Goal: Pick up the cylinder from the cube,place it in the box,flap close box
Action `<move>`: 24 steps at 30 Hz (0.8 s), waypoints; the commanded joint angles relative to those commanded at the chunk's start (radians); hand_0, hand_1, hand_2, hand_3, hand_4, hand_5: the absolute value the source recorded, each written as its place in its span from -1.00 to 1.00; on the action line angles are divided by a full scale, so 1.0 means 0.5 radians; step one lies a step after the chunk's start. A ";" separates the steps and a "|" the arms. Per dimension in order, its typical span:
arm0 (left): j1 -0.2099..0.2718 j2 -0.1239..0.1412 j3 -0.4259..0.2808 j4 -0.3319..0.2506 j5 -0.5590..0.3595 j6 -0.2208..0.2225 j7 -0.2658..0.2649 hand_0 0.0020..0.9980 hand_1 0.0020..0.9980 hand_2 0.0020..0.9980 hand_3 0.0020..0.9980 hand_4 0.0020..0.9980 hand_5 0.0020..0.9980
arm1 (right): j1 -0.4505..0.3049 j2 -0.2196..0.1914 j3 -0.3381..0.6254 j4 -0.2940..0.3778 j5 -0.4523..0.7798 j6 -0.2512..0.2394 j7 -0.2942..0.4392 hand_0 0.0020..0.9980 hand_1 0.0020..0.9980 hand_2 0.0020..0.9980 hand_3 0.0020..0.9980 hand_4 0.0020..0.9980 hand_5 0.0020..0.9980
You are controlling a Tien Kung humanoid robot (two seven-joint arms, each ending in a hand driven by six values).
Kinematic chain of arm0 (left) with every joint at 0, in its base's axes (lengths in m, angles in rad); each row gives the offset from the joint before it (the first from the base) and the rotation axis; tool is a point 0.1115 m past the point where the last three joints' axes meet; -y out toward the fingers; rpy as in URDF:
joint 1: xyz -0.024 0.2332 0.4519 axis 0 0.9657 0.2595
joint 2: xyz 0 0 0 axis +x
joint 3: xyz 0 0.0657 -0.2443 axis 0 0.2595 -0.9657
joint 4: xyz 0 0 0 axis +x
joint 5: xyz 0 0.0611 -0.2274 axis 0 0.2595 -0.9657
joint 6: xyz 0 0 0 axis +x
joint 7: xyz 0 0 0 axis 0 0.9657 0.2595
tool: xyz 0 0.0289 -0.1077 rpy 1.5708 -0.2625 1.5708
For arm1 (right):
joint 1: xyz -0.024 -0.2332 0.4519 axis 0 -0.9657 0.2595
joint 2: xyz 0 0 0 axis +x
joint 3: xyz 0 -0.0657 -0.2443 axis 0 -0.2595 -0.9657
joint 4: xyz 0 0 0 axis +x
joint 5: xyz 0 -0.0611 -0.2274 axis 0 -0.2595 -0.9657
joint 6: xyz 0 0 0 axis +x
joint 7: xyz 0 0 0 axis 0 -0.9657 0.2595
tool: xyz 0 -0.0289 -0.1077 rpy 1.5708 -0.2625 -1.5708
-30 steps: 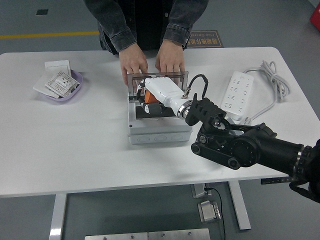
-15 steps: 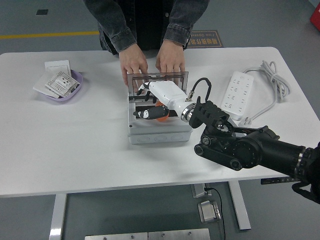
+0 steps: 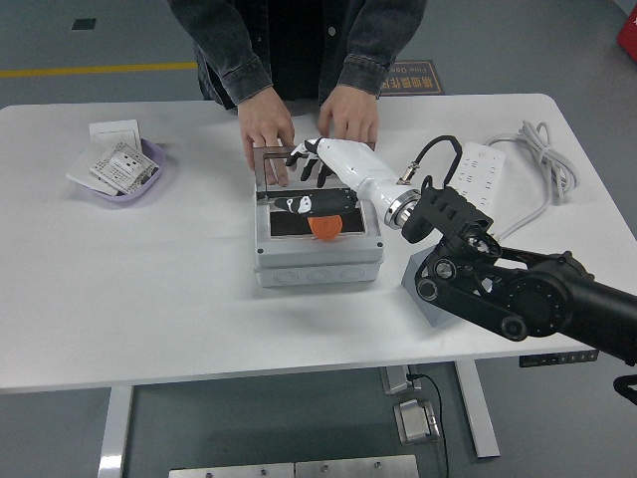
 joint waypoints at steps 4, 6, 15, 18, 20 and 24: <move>0.005 0.000 -0.018 0.001 0.014 -0.001 0.008 0.37 0.45 0.32 0.41 0.26 -0.82 | -0.020 -0.063 0.136 0.186 -0.008 0.030 -0.021 0.03 -0.20 0.00 0.28 0.88 0.13; 0.007 -0.001 -0.031 0.002 0.025 -0.002 0.013 0.37 0.45 0.32 0.41 0.25 -0.83 | -0.010 -0.072 0.184 0.247 -0.002 0.033 -0.021 0.00 -0.21 0.00 0.28 0.86 0.13; 0.006 0.002 -0.047 0.001 0.040 -0.003 0.020 0.37 0.45 0.31 0.40 0.22 -0.86 | 0.104 0.000 0.204 0.035 0.069 0.071 0.000 0.01 -0.22 0.00 0.28 0.85 0.14; 0.007 0.002 -0.057 0.001 0.050 -0.003 0.023 0.37 0.45 0.31 0.39 0.21 -0.86 | 0.150 0.037 0.195 -0.075 0.081 0.090 0.000 0.05 -0.19 0.01 0.29 0.85 0.17; 0.007 0.004 -0.064 0.002 0.056 -0.004 0.025 0.37 0.45 0.31 0.39 0.21 -0.86 | 0.183 0.057 0.182 -0.146 0.097 0.096 0.000 0.05 -0.19 0.01 0.29 0.85 0.17; 0.002 0.007 -0.076 0.002 0.070 -0.005 0.029 0.37 0.45 0.31 0.39 0.21 -0.87 | 0.250 0.102 0.131 -0.289 0.141 0.097 0.006 0.43 0.30 0.22 0.34 0.94 0.62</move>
